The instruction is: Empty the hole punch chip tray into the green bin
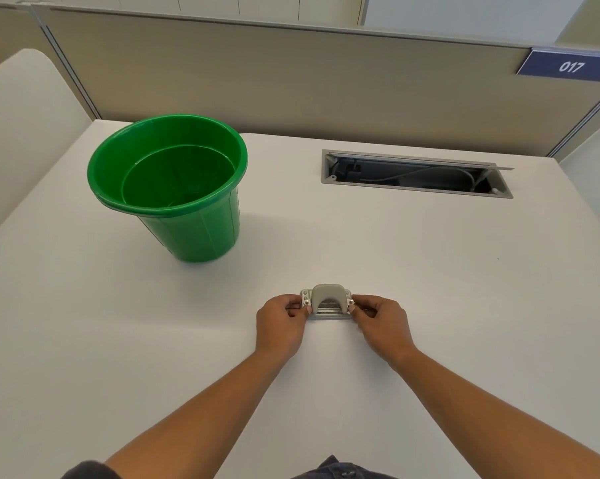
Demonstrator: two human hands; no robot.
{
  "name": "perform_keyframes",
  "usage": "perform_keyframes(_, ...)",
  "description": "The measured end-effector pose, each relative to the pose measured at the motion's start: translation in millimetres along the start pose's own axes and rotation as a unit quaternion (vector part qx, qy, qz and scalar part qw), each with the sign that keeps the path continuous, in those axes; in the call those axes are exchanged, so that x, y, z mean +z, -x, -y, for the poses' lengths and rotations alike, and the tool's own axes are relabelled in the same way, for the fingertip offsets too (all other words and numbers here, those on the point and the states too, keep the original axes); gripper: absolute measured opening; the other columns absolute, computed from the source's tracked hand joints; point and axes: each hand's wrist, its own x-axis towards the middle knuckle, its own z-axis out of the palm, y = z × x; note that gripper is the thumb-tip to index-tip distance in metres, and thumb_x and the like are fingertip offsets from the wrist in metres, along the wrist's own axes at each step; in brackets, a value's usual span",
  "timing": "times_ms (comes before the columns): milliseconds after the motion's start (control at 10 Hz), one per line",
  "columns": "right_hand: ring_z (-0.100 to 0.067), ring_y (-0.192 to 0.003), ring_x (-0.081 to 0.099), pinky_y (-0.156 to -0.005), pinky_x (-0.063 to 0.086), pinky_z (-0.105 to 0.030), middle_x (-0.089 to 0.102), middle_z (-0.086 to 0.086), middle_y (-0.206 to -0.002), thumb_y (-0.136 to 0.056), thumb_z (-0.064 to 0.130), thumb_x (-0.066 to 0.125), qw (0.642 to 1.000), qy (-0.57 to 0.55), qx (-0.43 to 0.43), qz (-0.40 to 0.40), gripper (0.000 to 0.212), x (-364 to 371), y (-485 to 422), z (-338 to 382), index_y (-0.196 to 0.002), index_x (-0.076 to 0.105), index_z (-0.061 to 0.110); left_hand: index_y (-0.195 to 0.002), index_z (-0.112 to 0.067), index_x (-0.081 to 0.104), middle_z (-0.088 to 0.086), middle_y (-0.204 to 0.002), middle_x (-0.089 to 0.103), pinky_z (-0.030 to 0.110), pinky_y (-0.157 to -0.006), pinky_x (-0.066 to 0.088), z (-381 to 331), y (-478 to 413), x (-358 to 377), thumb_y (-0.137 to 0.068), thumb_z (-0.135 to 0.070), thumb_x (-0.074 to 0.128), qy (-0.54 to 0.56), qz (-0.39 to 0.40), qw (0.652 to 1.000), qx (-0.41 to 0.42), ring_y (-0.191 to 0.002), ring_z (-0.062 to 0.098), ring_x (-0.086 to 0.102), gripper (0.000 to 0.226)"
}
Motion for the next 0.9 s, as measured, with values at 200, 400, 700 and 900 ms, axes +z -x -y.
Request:
perform_keyframes(200, -0.001, -0.080, 0.070, -0.070, 0.046, -0.007, 0.078, 0.006, -0.089, -0.085, 0.011, 0.068, 0.999, 0.040, -0.015, 0.011, 0.029, 0.0, 0.6, 0.0, -0.112, 0.075, 0.018, -0.102, -0.012, 0.075, -0.002, -0.090, 0.073, 0.020, -0.077, 0.048, 1.2, -0.6, 3.5, -0.085, -0.013, 0.071, -0.010, -0.003, 1.000, 0.016, -0.081, 0.011, 0.066, 0.018)
perform_keyframes(400, -0.007, -0.082, 0.064, -0.077, 0.049, -0.017, 0.070, 0.004, -0.099, -0.084, 0.001, 0.055, 0.998, 0.046, -0.031, -0.013, 0.046, -1.4, 1.9, 1.1, -0.127, 0.063, 0.013, -0.103, -0.011, 0.071, 0.002, -0.098, 0.070, 0.022, -0.078, 0.048, 3.2, 1.1, 1.5, -0.086, -0.016, 0.069, -0.030, -0.007, 0.998, 0.046, -0.084, 0.013, 0.065, 0.018)
perform_keyframes(700, -0.020, -0.152, 0.018, -0.124, 0.015, -0.037, 0.025, -0.003, -0.164, -0.102, 0.028, 0.038, 0.886, 0.413, -0.208, 0.042, 0.055, -13.8, 13.3, -35.0, -0.154, 0.028, 0.014, -0.135, -0.012, 0.056, 0.006, -0.146, 0.053, 0.039, -0.112, 0.034, 39.1, 10.6, -13.0, -0.094, -0.015, 0.051, -0.326, -0.029, 0.917, 0.230, -0.139, 0.027, 0.042, 0.042)
perform_keyframes(900, -0.018, -0.153, 0.012, -0.125, 0.008, -0.035, 0.018, -0.002, -0.166, -0.103, 0.032, 0.034, 0.881, 0.422, -0.209, 0.043, 0.057, -12.5, 14.2, -34.0, -0.156, 0.022, 0.015, -0.155, -0.014, 0.016, 0.002, -0.165, 0.009, 0.030, -0.120, -0.004, 54.3, 6.9, -3.8, -0.103, -0.025, 0.021, -0.399, 0.015, 0.894, 0.201, -0.152, 0.018, 0.004, 0.054)
